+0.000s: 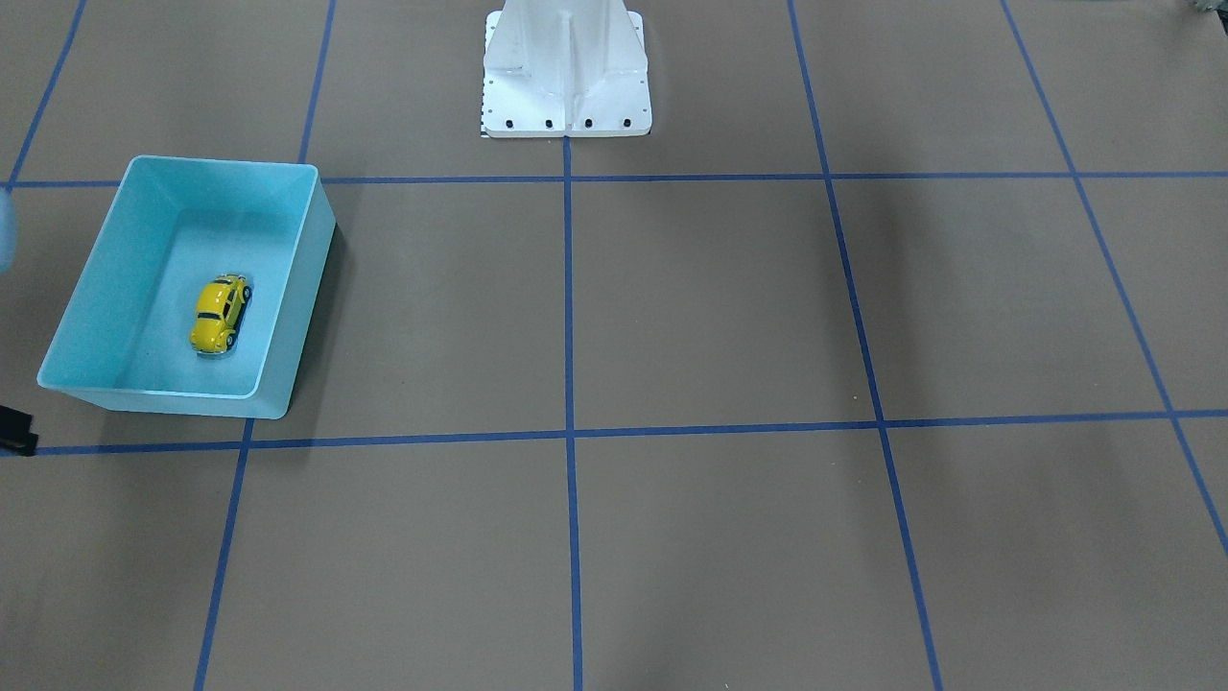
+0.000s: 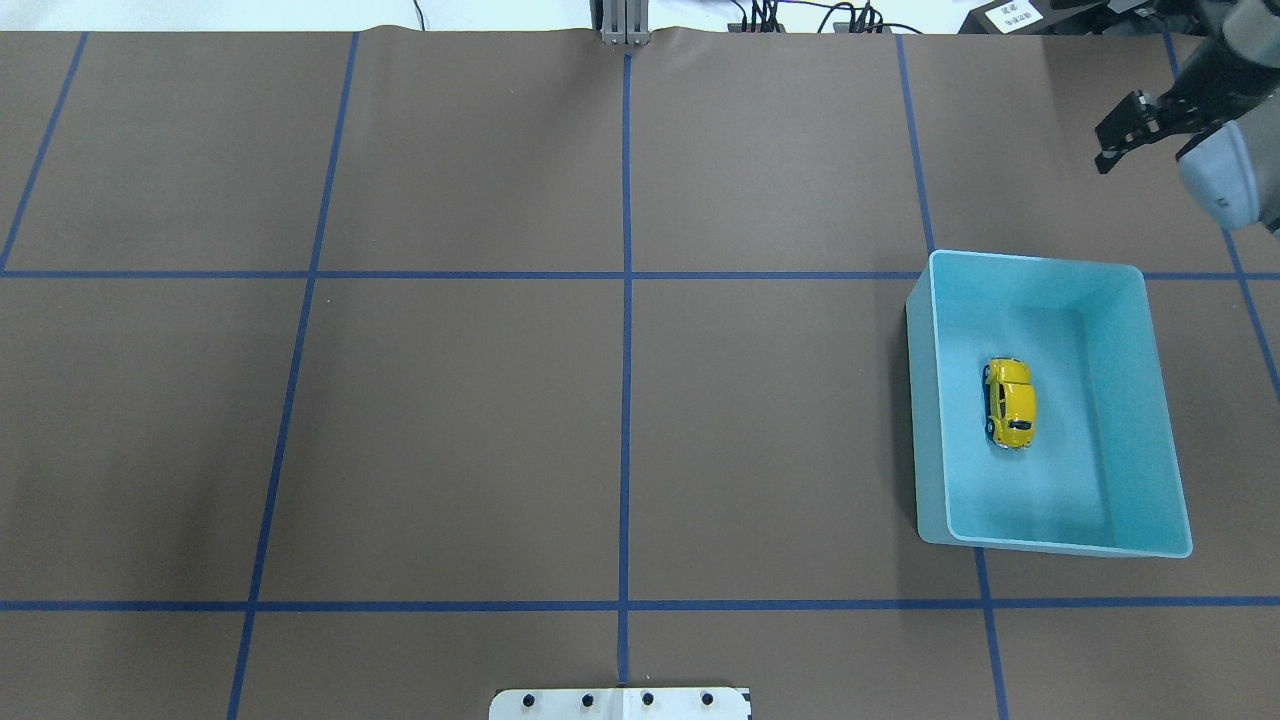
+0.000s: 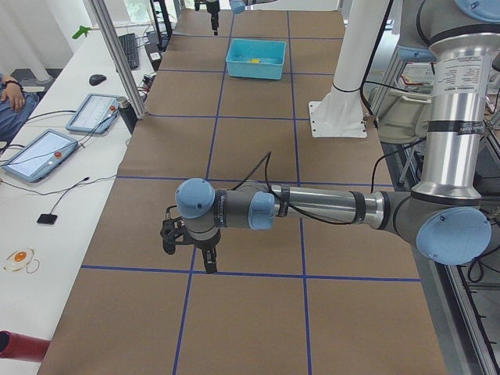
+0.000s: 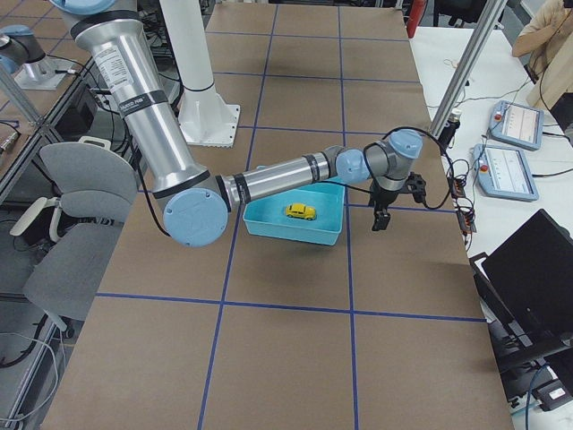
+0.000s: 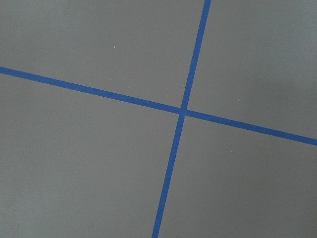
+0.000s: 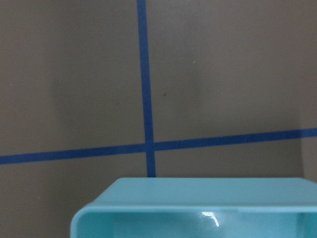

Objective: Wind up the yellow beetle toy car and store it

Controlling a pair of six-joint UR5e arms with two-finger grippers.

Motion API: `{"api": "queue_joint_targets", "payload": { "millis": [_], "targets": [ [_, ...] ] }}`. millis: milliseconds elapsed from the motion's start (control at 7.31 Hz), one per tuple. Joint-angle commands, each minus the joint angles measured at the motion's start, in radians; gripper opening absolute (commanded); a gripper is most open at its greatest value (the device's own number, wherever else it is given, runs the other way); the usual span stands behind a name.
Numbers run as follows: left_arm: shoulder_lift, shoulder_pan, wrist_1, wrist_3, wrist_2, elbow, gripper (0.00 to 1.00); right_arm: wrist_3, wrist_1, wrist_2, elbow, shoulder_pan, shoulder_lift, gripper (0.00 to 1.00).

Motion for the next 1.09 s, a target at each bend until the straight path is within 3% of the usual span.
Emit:
{"api": "queue_joint_targets", "payload": {
  "millis": [0, 273, 547, 957],
  "targets": [
    [0.000, 0.000, 0.001, -0.001, 0.003, -0.001, 1.00, -0.276, -0.037, 0.038, 0.034, 0.149, -0.126, 0.99],
    [0.002, 0.000, 0.002, -0.001, 0.003, 0.001, 1.00, -0.318, -0.029, 0.021, 0.316, 0.160, -0.429, 0.99],
    [0.003, 0.000, 0.001, 0.001, 0.003, 0.006, 1.00, -0.471, -0.028, -0.026, 0.328, 0.179, -0.477, 0.99],
    [0.003, 0.000, 0.001, 0.002, 0.006, 0.004, 1.00, -0.521, -0.023, -0.060, 0.305, 0.188, -0.466, 0.99]
  ]
}}
